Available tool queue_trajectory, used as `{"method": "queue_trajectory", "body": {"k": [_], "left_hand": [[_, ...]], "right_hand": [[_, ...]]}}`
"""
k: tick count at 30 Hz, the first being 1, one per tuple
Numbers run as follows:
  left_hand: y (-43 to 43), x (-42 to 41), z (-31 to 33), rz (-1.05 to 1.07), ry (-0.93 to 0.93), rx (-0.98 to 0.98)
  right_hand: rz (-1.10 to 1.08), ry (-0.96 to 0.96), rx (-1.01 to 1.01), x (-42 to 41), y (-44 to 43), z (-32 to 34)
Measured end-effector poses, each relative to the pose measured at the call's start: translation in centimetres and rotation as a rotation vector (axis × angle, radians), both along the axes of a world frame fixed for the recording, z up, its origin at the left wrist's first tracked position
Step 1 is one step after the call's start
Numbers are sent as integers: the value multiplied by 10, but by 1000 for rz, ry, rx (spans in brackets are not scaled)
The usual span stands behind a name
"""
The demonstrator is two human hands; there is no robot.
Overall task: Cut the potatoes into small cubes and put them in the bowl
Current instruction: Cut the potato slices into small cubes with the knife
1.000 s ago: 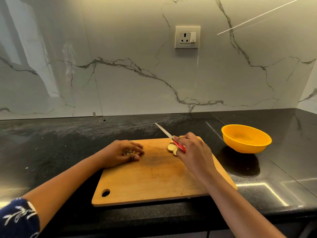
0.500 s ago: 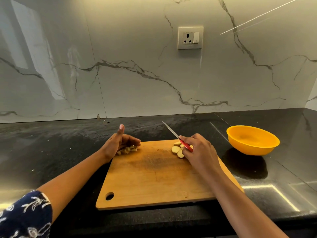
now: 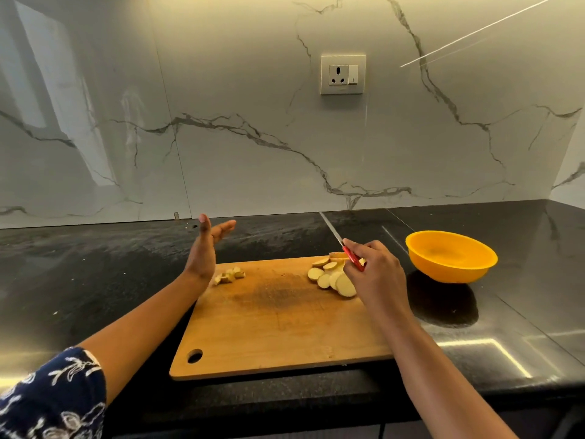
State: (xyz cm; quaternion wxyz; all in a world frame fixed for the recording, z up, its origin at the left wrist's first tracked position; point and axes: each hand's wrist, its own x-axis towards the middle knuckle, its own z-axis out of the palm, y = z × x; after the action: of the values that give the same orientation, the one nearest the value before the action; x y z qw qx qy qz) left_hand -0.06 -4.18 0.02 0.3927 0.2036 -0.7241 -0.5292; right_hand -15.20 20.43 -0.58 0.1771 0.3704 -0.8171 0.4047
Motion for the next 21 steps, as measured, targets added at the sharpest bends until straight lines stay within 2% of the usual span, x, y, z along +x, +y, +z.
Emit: {"method": "queue_trajectory", "body": {"k": [3,8,10,14,21], "left_hand": [[5,-3,7,17,-153,-280],[52,-34,16,-231,-617,-733],[67,-51,15,-269,-708,-756],[75,-78,17,-291,-663,-668],[72,-113,24,-426,-774,-521]], "right_hand": [[-42,-39,-34,-7,6,2],[-94,-90,-75,-15,10,1],[-94,-97,-68,-16,10,0],[-92,-90,-34,-15,10,-1],[-93,-98,-29,-16,10,-1]]}}
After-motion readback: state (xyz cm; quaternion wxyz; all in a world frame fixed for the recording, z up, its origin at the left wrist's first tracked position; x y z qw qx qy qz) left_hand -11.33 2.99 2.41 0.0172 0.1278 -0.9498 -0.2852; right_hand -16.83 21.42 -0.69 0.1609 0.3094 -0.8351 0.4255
